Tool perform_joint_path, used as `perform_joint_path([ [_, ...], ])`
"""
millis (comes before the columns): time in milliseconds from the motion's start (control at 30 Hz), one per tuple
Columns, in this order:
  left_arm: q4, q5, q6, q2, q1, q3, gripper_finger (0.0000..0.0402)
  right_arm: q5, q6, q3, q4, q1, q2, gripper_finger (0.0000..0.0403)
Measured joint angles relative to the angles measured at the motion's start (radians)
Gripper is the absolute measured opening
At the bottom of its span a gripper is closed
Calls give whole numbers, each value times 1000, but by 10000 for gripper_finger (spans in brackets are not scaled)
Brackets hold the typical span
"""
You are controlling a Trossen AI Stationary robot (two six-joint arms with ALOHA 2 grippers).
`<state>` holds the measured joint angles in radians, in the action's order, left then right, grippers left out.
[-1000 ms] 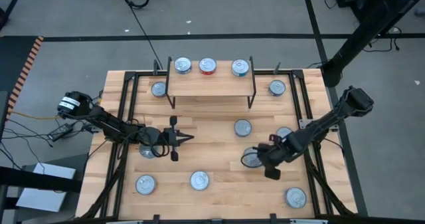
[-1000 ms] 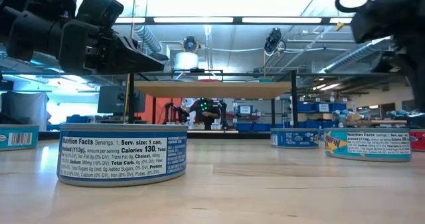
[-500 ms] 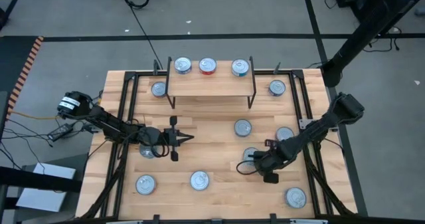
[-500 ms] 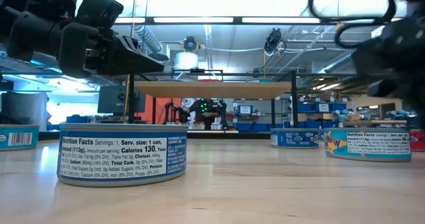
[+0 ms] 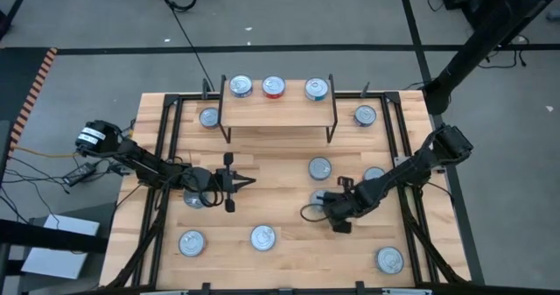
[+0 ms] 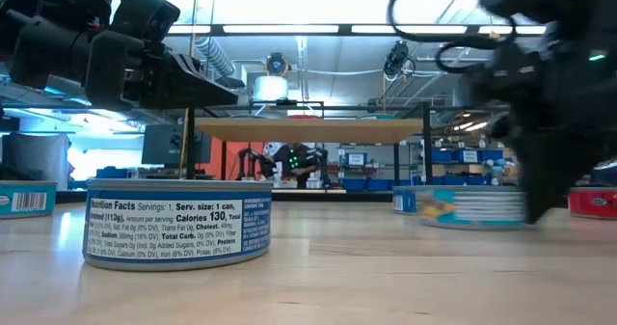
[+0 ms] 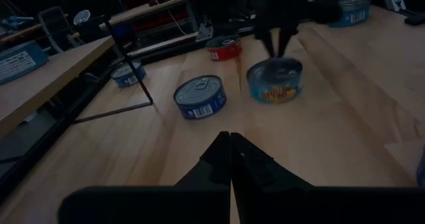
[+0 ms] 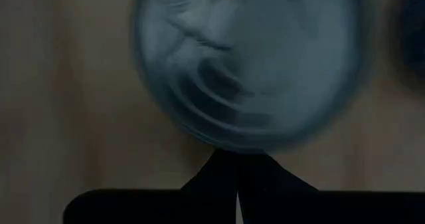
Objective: Stack canned seafood by type on shelf
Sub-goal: Stack the yellow blue tuna can on top of the yellow blue tuna can on the shelf
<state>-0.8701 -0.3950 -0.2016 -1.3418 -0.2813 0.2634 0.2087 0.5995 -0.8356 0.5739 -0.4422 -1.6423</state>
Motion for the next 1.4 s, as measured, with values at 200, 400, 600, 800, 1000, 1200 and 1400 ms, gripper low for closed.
perform_joint_path([
  [200, 1, 1, 1, 0, 0, 0, 5, -37, -49, -33, -27, 44, 5, 5],
  [400, 2, 3, 11, 0, 0, 0, 5, -36, -126, -63, -135, 109, 6, 5],
  [600, 3, 5, 30, 0, 0, 0, 5, -38, -186, -63, -156, 166, 6, 5],
  [800, 2, 7, 46, 0, 0, 0, 5, -40, -264, -63, -269, 212, 6, 5],
  [1000, 129, -11, 86, -11, 27, 67, 3, -98, -315, -78, -310, 240, 7, 9],
  [1200, 166, -6, 84, -133, 75, 177, 2, -93, -279, -178, -34, 211, 8, 12],
  [1400, 86, -5, 55, -280, 149, 219, 1, -50, -185, -166, 87, 194, 8, 7],
])
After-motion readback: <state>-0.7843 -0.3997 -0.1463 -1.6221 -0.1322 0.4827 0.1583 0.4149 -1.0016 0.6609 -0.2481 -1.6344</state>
